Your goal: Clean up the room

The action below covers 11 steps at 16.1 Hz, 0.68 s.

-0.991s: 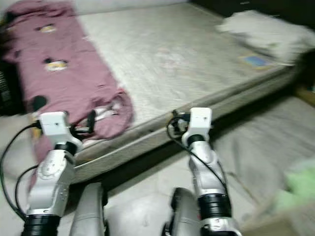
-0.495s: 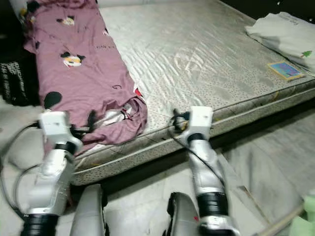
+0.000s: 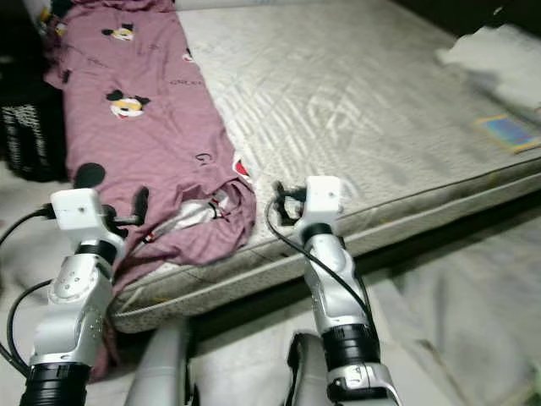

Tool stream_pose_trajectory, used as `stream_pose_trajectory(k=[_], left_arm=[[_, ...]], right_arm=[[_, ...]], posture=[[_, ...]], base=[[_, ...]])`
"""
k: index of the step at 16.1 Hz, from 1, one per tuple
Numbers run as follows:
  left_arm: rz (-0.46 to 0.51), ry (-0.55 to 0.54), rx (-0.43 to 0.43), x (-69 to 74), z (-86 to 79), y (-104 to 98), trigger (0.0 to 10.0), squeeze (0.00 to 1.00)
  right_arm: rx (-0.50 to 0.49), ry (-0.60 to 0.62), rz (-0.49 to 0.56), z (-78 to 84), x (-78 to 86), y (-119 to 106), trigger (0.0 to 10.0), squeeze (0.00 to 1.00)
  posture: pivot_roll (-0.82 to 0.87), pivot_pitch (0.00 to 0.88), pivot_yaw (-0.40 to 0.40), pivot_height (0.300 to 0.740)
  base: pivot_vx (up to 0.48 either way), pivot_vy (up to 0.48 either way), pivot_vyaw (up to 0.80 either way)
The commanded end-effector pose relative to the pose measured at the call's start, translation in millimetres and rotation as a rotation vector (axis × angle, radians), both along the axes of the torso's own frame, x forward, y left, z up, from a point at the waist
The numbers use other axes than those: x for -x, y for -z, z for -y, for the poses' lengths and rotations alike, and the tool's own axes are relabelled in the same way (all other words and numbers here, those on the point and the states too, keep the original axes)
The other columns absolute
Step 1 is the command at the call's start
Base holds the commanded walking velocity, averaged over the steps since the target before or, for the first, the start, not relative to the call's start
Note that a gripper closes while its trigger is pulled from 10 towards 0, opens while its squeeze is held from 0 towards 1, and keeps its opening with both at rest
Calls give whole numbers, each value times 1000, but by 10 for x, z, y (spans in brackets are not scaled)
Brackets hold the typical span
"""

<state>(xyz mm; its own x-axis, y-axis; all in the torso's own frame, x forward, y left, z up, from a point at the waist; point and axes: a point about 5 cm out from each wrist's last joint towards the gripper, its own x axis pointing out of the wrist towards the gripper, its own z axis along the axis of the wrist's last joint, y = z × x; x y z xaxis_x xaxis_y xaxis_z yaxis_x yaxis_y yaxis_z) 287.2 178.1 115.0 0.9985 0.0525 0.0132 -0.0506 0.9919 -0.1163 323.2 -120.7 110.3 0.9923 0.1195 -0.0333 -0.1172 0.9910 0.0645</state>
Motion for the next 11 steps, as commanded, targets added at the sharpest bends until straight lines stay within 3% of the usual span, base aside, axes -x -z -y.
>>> stream_pose_trajectory(k=[1, 8, 11], left_arm=[[-27, 19, 13, -5, 80, 42, 10000, 0], [-36, -17, 34, -42, 66, 55, 10000, 0], [-69, -107, 87, -72, -21, 97, 10000, 0]], right_arm=[[11, 52, -20, 171, 19, 52, 10000, 0], [24, 54, -19, 202, -12, 52, 10000, 0], [47, 31, -20, 193, 85, 66, 10000, 0]], posture=[[41, 55, -48, 576], [34, 44, -55, 576], [17, 59, -53, 576]], base=[[0, 0, 0], [0, 0, 0], [0, 0, 519]])
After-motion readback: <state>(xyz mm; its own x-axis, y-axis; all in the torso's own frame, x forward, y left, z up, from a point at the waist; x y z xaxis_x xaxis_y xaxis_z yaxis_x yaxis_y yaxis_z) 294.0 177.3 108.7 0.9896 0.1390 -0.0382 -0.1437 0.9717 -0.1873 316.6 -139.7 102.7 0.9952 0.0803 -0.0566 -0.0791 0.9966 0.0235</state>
